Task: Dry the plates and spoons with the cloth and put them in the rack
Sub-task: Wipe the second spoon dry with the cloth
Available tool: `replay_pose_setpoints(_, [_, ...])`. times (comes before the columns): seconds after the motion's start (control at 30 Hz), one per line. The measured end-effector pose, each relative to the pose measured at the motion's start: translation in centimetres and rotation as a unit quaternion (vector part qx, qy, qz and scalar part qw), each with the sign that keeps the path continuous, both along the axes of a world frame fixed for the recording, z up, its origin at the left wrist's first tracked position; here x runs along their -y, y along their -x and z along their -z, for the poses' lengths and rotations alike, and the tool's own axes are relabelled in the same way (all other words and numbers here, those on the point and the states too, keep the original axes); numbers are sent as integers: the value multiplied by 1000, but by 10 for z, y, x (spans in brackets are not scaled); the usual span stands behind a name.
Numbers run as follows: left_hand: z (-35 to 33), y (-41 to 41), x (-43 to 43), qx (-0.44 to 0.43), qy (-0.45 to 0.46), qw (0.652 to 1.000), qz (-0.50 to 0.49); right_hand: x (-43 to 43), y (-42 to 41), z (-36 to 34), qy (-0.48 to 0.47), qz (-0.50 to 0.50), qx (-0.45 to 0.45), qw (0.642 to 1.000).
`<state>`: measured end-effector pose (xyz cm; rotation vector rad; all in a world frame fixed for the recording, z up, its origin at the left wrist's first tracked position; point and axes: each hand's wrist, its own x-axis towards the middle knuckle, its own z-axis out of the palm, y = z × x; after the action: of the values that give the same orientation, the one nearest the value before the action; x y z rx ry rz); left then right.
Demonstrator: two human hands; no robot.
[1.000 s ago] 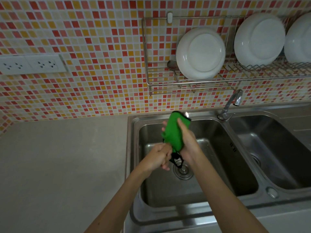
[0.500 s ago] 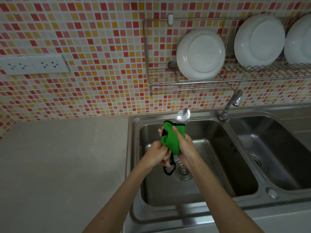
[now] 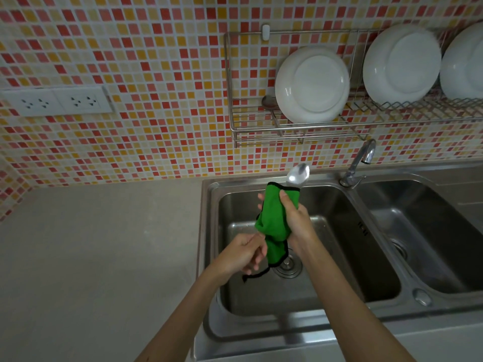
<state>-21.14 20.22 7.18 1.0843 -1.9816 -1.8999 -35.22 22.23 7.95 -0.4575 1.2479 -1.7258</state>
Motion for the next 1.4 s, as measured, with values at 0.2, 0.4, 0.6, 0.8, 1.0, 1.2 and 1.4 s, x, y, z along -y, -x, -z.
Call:
replay_pose_setpoints(0.2, [14, -8, -5, -13, 7, 1000, -24, -4, -8, 12, -11, -3, -5, 1000])
replay_pose_setpoints(0.4, [9, 0, -3, -62, 24, 995, -68, -6, -25, 15, -14, -46, -32, 998])
replay_pose_setpoints(0.6, [5, -6, 14, 23, 25, 999, -11, -6, -34, 24, -49, -65, -78, 994])
replay_pose_setpoints(0.8, [-36, -46, 83, 37, 96, 985, -139, 9, -35, 3, -74, -98, -135, 983])
replay_pose_setpoints(1.0, [-59, -60, 96, -74, 76, 991, -77, 28, -85, -20, -59, -209, -204, 954])
replay_pose_setpoints(1.2, [-71, -122, 127, -131, 23, 974, -181, 42, -151, -10, -62, -221, -187, 955])
replay_pose_setpoints(1.4, [-102, -211, 189, -117, 80, 973, -184, 41, -224, 25, -153, -180, -482, 844])
